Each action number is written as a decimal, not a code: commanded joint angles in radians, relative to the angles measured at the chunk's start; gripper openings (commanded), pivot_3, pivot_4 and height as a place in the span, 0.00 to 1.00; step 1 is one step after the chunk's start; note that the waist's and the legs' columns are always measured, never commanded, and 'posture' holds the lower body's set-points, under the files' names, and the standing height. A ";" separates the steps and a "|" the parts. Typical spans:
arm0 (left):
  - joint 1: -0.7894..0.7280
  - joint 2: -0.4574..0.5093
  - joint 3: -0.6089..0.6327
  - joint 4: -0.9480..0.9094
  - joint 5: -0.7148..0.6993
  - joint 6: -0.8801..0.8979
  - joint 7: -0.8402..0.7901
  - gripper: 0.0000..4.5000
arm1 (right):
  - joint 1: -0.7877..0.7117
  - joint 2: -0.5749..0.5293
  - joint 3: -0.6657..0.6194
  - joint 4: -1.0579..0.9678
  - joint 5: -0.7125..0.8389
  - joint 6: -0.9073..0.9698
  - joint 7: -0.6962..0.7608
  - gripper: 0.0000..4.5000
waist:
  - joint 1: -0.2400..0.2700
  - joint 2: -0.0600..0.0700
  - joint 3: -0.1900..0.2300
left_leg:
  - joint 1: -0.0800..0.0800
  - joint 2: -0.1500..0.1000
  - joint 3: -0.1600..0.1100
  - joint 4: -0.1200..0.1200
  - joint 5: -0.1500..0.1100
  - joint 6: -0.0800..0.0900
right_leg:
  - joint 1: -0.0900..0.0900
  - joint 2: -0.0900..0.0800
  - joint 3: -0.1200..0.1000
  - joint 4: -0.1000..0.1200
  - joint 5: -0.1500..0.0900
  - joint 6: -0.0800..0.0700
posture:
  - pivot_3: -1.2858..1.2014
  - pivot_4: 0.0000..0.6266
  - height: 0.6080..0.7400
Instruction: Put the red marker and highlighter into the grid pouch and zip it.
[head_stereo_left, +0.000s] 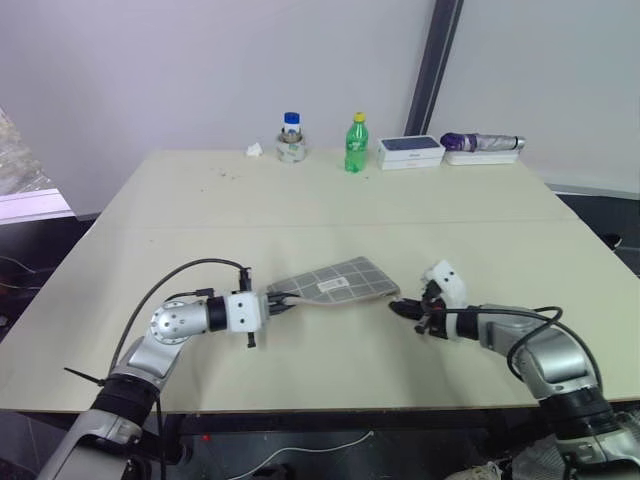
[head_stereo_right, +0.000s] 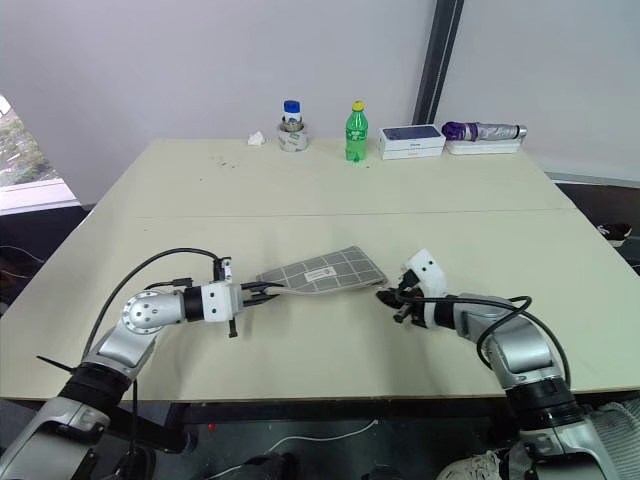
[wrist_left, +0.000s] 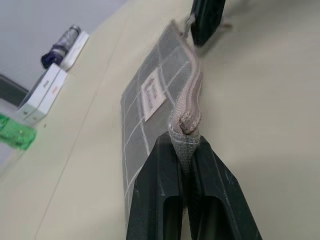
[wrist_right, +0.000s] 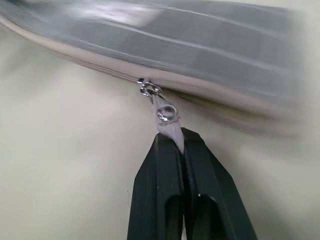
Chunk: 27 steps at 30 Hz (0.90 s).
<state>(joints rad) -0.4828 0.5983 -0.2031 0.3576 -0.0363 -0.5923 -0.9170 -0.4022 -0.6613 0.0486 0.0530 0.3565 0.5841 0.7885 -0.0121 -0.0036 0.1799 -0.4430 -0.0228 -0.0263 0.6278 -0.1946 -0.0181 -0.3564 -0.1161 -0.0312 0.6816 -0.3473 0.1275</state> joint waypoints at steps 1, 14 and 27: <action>0.008 0.018 0.056 0.007 -0.036 0.026 0.011 0.00 | -0.016 -0.023 -0.011 0.021 -0.056 -0.097 0.016 0.01 | 0.000 0.000 0.000 | 0.000 0.000 0.000 0.000 0.000 0.000 | 0.000 0.000 0.000 0.000 0.000 0.000 | 0.52 0.24 1.00; 0.150 0.012 0.217 -0.238 -0.326 0.412 0.003 0.89 | 0.009 -0.080 -0.100 -0.056 0.022 -0.072 0.117 0.99 | 0.001 0.000 0.000 | 0.000 0.002 0.000 0.000 0.000 0.000 | 0.001 -0.001 0.000 -0.001 0.000 0.000 | 0.52 0.24 1.00; 0.422 0.079 0.522 -0.483 -0.422 0.637 0.152 0.89 | 0.080 -0.188 -0.240 -0.030 0.021 -0.131 0.160 0.99 | 0.007 0.000 0.000 | 0.000 0.003 0.000 0.000 0.000 0.000 | 0.002 -0.001 0.000 -0.002 0.000 0.000 | 0.52 0.24 1.00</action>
<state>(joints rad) -0.0600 0.6662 0.2667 -0.0654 -0.4448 0.0439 -0.7867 -0.3221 -0.8283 -0.1569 0.0634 0.3600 0.4632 0.9408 -0.0056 -0.0033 0.1803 -0.4426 -0.0200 -0.0267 0.6286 -0.1949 -0.0179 -0.3537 -0.1174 -0.0315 0.6797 -0.3473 0.1273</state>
